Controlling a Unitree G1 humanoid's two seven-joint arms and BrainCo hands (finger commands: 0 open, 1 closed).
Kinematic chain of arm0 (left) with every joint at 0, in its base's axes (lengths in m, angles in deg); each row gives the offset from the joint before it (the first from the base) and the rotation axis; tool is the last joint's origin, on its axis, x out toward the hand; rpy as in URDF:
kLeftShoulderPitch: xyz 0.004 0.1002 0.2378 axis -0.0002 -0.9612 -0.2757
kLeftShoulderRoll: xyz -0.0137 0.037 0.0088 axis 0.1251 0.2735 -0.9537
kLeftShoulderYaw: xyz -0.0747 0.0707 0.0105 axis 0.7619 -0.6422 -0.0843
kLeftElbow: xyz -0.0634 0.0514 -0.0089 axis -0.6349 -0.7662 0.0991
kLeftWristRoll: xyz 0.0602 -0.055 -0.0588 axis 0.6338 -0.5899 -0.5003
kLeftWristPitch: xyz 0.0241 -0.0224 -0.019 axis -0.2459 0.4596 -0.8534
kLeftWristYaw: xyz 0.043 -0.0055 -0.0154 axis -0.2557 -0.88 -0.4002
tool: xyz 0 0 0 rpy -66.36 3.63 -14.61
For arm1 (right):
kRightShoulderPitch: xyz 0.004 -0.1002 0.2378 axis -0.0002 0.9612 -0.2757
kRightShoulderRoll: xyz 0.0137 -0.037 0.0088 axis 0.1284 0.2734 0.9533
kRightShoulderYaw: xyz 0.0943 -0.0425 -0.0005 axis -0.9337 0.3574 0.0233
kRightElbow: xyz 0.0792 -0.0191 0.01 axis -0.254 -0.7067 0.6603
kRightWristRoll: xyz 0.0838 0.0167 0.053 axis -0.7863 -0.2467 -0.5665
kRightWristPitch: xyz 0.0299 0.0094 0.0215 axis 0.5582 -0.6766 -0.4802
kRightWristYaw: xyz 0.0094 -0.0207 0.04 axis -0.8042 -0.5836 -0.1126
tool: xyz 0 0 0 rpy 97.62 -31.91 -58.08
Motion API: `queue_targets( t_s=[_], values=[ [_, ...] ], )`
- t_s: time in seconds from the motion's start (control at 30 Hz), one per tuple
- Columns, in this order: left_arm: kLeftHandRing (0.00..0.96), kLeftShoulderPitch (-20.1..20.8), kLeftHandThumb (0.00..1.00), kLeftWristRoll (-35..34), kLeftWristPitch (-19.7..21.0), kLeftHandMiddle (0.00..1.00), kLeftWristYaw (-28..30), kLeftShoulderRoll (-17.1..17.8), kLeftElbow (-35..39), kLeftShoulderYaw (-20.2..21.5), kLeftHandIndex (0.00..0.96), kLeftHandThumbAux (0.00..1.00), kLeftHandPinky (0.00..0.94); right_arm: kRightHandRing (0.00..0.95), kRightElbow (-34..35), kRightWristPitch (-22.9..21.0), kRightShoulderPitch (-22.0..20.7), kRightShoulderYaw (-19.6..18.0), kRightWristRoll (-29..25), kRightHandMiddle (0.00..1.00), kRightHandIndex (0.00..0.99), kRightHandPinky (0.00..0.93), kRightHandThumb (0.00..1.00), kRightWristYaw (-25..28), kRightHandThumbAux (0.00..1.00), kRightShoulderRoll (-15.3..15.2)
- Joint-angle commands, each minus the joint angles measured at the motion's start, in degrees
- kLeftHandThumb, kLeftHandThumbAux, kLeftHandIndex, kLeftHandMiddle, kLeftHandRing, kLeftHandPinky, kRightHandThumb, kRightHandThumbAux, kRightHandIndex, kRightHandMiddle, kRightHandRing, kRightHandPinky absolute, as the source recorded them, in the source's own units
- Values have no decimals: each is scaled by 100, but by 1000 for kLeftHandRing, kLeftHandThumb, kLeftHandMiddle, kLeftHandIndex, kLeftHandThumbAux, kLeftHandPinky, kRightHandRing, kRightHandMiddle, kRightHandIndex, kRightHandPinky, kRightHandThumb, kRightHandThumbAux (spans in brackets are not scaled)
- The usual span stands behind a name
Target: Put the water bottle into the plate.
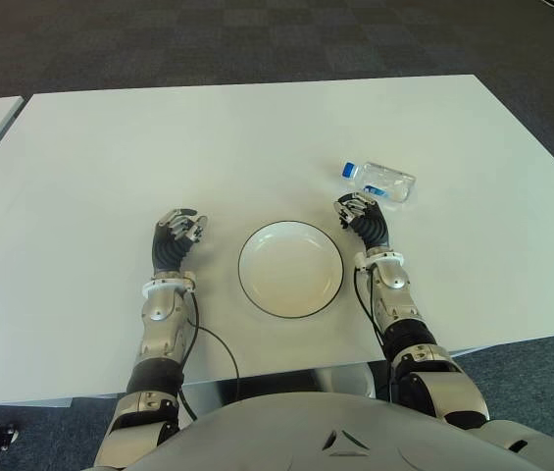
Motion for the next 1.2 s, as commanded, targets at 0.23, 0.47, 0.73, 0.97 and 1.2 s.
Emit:
queue_targets(
  t_s=[0.23,0.47,0.73,0.97,1.2],
  values=[
    [645,-148,711,-39,258,664,37,-69,-94,-38,437,709,625,683,-86,-191,117,6,5,702,439,686,706,31,729,-1],
    [642,-146,711,-54,232,662,45,-74,-109,-34,437,709,624,688,34,-106,116,24,58,708,439,689,706,3,729,-49],
    [641,-139,711,11,244,662,-18,-80,-109,-58,437,709,625,684,885,-85,202,214,819,699,438,681,707,-600,727,-345],
    [644,-120,711,58,260,664,-57,-79,-113,-70,437,709,627,573,1951,-300,341,435,1694,587,425,529,697,-1088,727,-595],
    [645,-96,711,123,281,665,-99,-79,-125,-68,437,710,627,312,1977,-345,109,694,2811,330,406,305,678,-1922,729,-994]
  ],
)
